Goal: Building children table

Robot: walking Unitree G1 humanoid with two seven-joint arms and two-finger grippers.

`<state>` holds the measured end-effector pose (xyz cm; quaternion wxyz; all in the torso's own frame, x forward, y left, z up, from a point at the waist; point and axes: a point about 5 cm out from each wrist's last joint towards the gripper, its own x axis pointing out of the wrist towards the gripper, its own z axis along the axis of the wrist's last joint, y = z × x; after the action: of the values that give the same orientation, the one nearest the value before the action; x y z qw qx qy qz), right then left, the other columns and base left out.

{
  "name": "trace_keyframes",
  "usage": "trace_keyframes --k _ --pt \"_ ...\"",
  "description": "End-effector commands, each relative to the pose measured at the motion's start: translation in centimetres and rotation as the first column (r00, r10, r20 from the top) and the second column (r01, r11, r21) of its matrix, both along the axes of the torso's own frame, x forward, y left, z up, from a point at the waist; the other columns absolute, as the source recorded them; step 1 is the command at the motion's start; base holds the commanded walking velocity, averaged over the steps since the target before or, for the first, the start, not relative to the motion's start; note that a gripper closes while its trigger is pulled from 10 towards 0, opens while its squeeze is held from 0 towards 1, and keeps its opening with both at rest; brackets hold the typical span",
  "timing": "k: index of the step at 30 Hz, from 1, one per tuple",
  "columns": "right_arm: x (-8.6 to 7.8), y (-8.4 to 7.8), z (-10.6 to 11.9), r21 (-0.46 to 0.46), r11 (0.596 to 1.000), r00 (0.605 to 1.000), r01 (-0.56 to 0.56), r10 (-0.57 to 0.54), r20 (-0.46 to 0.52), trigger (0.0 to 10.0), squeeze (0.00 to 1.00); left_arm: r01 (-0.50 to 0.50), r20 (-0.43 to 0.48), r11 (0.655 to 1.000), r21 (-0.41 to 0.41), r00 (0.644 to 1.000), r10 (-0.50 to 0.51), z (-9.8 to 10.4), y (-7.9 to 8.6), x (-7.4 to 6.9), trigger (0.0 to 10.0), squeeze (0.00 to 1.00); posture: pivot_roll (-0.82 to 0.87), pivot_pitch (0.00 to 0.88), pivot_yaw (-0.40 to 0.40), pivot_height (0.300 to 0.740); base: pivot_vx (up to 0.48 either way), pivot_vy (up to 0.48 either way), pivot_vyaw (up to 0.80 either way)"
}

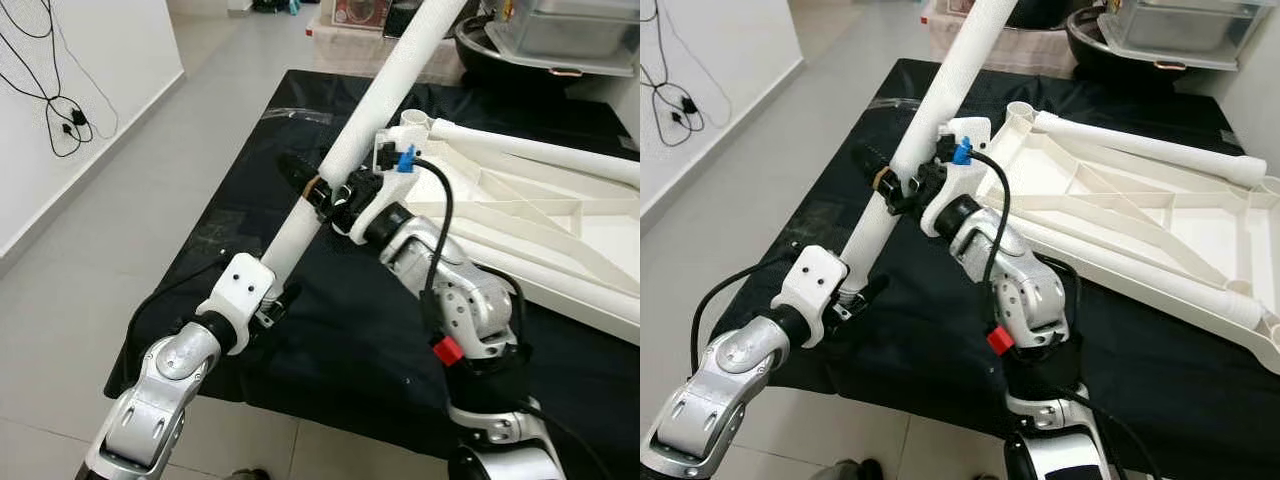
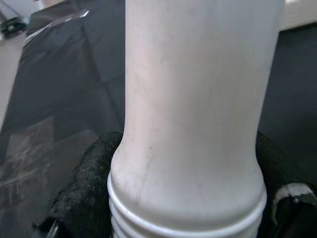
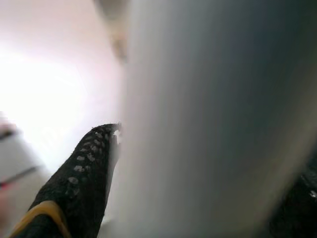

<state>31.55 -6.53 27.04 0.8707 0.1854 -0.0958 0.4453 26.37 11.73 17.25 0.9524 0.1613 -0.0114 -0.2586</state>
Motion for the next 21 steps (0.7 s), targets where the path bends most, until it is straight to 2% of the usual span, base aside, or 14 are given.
trace_keyframes --k 1,2,3,5,6,7,9,10,11,12,14,18,21 --pt "-0.8 0.6 -0.2 0.014 0.985 0.985 -0.173 0.173 -0.004 10.0 0.0 0.088 -0.013 0.996 -0.029 0.996 -0.089 0.1 -0.9 -0.8 10.0 0.0 0.08 0.112 -0.005 0.74 0.0 0.0 0.0" --pt "-1.1 0.7 -0.3 0.012 0.976 0.976 -0.218 0.218 -0.002 10.0 0.0 0.101 -0.015 0.994 -0.037 0.995 -0.102 0.1 -1.0 -0.9 10.0 0.0 0.08 0.114 -0.005 0.74 0.0 0.0 0.0" --pt "-1.1 0.7 -0.3 0.012 0.976 0.976 -0.218 0.218 -0.002 10.0 0.0 0.101 -0.015 0.994 -0.037 0.995 -0.102 0.1 -1.0 -0.9 10.0 0.0 0.08 0.114 -0.005 0.74 0.0 0.0 0.0" --pt "-1.9 0.9 -0.5 -0.011 0.946 0.946 -0.325 0.325 0.013 10.0 0.0 0.123 -0.016 0.991 -0.045 0.992 -0.124 0.1 -1.2 -1.2 10.0 0.0 0.08 0.115 -0.006 0.74 0.0 0.0 0.0" --pt "-1.9 0.9 -0.5 -0.011 0.946 0.946 -0.325 0.325 0.013 10.0 0.0 0.123 -0.016 0.991 -0.045 0.992 -0.124 0.1 -1.2 -1.2 10.0 0.0 0.08 0.115 -0.006 0.74 0.0 0.0 0.0" --pt "-2.3 1.0 -0.6 -0.027 0.926 0.926 -0.375 0.376 0.028 10.0 0.0 0.139 -0.022 0.989 -0.053 0.99 -0.14 0.1 -1.3 -1.4 10.0 0.0 0.09 0.124 -0.005 0.74 0.0 0.0 0.0" --pt "-2.3 1.0 -0.6 -0.027 0.926 0.926 -0.375 0.376 0.028 10.0 0.0 0.139 -0.022 0.989 -0.053 0.99 -0.14 0.1 -1.3 -1.4 10.0 0.0 0.09 0.124 -0.005 0.74 0.0 0.0 0.0" --pt "-2.6 1.1 -0.6 -0.039 0.911 0.91 -0.41 0.412 0.039 10.0 0.0 0.151 -0.027 0.987 -0.058 0.988 -0.153 0.0 -1.4 -1.6 10.0 0.0 0.09 0.124 -0.005 0.74 0.0 0.0 0.0" --pt "-2.7 1.4 -0.8 -0.045 0.895 0.894 -0.444 0.446 0.042 10.0 0.0 0.182 -0.066 0.976 -0.123 0.979 -0.191 -0.2 -2.0 -2.2 10.0 0.0 0.08 0.124 -0.007 0.74 0.0 0.0 0.0" --pt "-2.7 1.4 -0.8 -0.045 0.895 0.894 -0.444 0.446 0.042 10.0 0.0 0.182 -0.066 0.976 -0.123 0.979 -0.191 -0.2 -2.0 -2.2 10.0 0.0 0.08 0.124 -0.007 0.74 0.0 0.0 0.0" --pt "-2.7 1.7 -1.0 -0.053 0.871 0.87 -0.489 0.491 0.042 10.0 0.0 0.251 -0.128 0.941 -0.225 0.95 -0.284 -0.4 -3.2 -3.5 10.0 0.0 0.09 0.133 -0.008 0.74 0.0 0.0 0.0" --pt "-2.6 1.8 -1.0 -0.059 0.856 0.855 -0.514 0.517 0.044 10.0 0.0 0.293 -0.162 0.919 -0.265 0.926 -0.341 -0.6 -3.6 -4.3 10.0 0.0 0.09 0.135 -0.007 0.74 0.0 0.0 0.0" --pt "-2.2 1.9 -0.9 -0.087 0.845 0.844 -0.528 0.533 0.06 10.0 0.0 0.345 -0.195 0.888 -0.303 0.89 -0.412 -0.9 -3.9 -5.4 10.0 0.0 0.09 0.14 -0.006 0.74 0.0 0.0 0.0"
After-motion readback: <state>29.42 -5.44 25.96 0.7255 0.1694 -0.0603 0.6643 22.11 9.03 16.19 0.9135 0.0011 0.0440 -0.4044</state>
